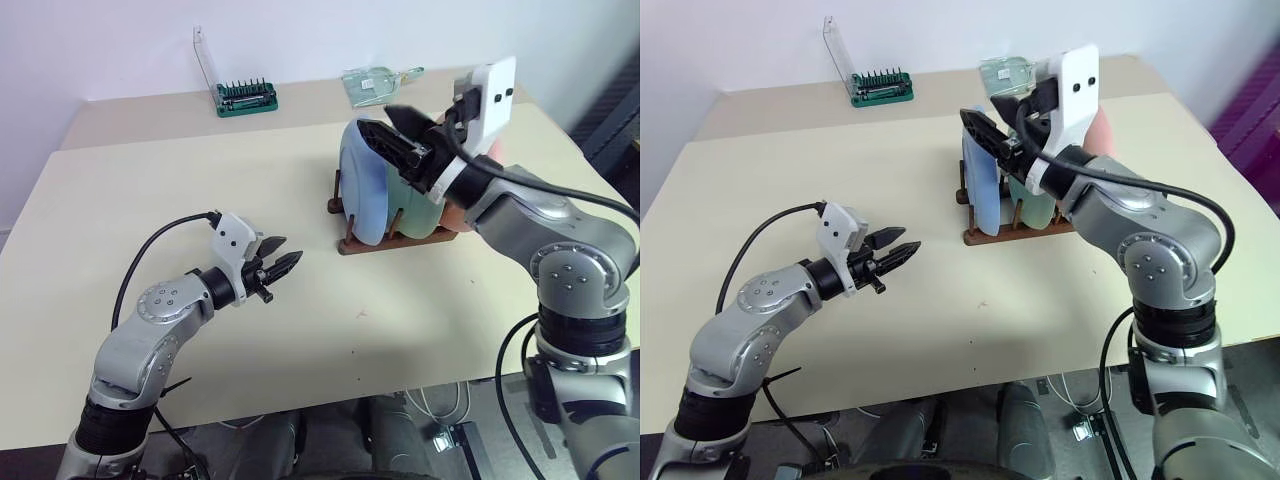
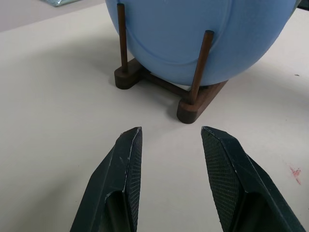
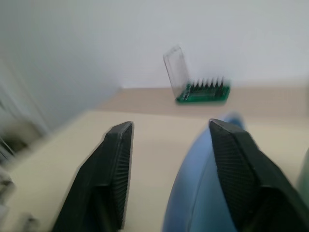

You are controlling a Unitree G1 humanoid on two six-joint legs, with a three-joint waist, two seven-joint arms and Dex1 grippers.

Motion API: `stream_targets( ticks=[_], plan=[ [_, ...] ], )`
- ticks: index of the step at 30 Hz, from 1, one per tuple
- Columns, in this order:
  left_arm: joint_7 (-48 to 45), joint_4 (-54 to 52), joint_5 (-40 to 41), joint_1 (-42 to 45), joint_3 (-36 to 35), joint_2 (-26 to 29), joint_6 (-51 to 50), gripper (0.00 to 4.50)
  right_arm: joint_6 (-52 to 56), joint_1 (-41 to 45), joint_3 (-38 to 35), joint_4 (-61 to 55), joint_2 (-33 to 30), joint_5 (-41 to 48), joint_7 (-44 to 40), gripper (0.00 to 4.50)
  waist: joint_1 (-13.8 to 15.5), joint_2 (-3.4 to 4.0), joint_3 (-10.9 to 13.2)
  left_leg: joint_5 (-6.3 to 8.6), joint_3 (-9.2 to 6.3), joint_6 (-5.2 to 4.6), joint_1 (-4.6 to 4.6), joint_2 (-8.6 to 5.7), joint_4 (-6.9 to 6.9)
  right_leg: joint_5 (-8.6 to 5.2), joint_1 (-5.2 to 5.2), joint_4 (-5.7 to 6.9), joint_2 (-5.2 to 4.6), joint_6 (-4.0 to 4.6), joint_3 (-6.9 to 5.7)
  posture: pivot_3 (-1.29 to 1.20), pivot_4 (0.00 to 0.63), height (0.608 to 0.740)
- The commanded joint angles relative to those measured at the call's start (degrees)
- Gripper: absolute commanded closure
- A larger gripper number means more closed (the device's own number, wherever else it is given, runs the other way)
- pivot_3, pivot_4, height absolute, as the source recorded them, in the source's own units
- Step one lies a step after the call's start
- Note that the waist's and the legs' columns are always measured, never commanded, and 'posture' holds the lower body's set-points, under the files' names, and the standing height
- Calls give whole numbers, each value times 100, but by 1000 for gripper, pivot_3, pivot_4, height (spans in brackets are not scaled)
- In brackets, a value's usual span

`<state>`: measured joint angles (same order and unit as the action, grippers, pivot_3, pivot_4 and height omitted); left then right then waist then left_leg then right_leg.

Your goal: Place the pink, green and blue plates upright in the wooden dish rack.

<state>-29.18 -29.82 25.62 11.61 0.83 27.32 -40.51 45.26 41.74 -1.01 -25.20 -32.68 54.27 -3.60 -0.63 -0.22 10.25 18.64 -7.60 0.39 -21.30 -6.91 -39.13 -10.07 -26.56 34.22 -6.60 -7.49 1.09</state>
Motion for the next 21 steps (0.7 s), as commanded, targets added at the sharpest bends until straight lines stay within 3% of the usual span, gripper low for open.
stream_targets(
  ticks=[1,5,10,14,18,21],
  plan=[
    [111,-62,-104,77,-89,-14,179,2541,-960,-437,-281,-627,-734,-917,-1342,1963,28,-1,-1,0,0,0,2,1,0,0,3,-1,0,0,0,0,150,740],
    [220,245,-321,65,-160,-35,425,2541,-1398,-2010,-1594,-815,-1525,-801,-2834,1963,197,-5,-3,7,-9,-12,-1,-4,-2,0,18,-20,-6,-1,-9,0,150,740],
    [45,910,-787,-239,-145,198,1066,2541,-1229,-4366,-3493,-622,-1715,-783,-3782,1963,280,2,-8,11,12,-19,15,-2,-5,1,25,-16,-10,-3,1,0,150,740],
    [-46,1450,-1111,-491,-120,286,1677,2541,-1543,-5385,-3530,-644,-1516,-1282,-4002,1963,251,10,-11,25,32,-43,37,13,2,0,38,-14,3,-2,15,0,150,740],
    [-236,1603,-1178,-759,-181,318,2018,2541,-1907,-5423,-2936,-345,-1308,-2004,-3821,1963,249,9,-9,40,45,-62,123,29,3,-4,131,-33,13,-7,20,0,150,740],
    [-275,1547,-1155,-897,-238,296,2093,2541,-2230,-5215,-2590,196,-1176,-2405,-3794,1963,272,8,-9,40,44,-63,127,29,2,-5,138,-39,13,-9,16,0,150,740]
  ],
)
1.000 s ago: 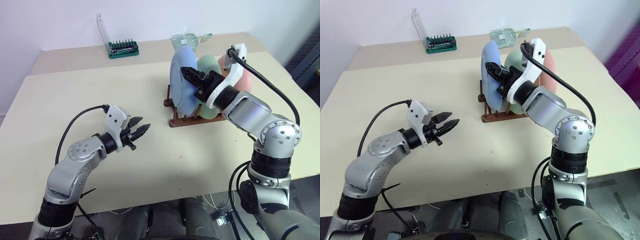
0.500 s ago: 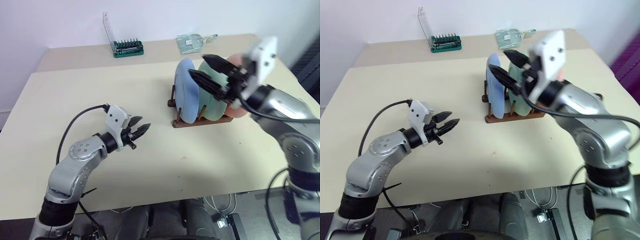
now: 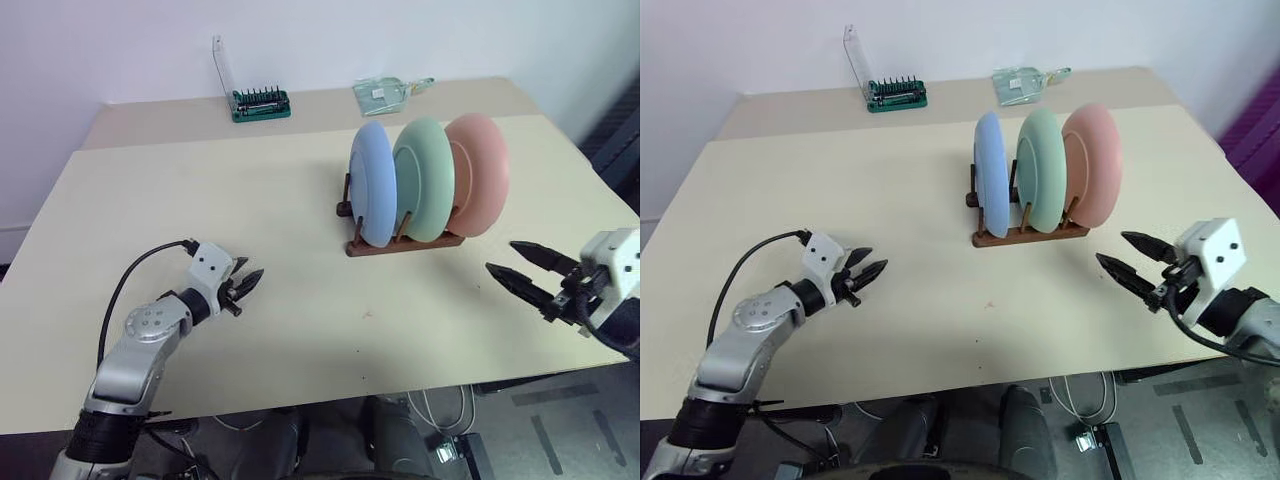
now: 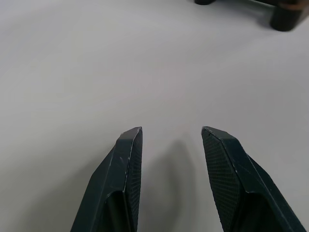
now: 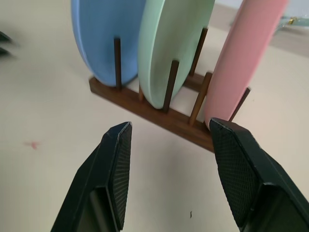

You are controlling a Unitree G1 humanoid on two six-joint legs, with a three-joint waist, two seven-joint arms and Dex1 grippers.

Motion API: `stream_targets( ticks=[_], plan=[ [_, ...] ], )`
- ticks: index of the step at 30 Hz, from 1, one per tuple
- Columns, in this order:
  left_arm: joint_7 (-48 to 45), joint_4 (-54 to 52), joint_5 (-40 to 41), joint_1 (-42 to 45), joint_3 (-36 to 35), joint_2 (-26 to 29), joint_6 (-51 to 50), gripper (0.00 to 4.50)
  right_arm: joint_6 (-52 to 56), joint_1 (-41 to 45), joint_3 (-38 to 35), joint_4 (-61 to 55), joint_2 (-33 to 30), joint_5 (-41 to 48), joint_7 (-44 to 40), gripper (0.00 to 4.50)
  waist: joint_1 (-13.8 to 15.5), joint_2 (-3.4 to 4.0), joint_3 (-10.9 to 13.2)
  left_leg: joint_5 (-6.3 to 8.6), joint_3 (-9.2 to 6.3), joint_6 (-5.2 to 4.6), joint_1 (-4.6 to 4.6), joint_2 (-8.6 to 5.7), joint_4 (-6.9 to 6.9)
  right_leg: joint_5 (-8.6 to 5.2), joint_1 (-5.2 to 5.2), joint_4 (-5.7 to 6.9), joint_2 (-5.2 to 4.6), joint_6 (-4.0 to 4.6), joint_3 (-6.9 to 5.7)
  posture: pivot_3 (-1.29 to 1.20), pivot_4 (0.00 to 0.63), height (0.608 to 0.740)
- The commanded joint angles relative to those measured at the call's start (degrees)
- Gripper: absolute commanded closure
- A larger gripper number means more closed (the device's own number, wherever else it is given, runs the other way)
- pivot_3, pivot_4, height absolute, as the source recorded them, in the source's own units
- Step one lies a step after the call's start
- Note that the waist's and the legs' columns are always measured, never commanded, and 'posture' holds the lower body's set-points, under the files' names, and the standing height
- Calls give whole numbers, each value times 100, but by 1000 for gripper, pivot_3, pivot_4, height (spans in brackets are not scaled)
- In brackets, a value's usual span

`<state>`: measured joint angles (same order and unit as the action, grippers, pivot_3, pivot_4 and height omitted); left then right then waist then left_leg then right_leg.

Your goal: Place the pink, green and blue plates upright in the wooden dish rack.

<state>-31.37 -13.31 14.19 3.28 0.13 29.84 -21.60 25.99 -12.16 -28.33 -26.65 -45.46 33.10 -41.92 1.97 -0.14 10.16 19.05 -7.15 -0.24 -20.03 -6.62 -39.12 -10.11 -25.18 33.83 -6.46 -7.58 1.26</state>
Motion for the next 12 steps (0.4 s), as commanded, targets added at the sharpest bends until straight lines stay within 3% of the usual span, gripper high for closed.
stream_targets(
  ticks=[1,12],
  plan=[
    [-52,-139,-3,-90,-187,36,205,2541,-444,258,217,549,114,-398,-10,1963,19,0,0,0,0,0,-2,-1,-1,1,-3,0,-1,0,0,0,150,740],
    [242,-398,-56,-193,-302,-69,68,2541,-805,923,573,1461,213,-601,-251,1963,20,1,0,-1,-2,1,-9,0,0,2,-13,2,0,2,1,0,150,740]
  ],
)
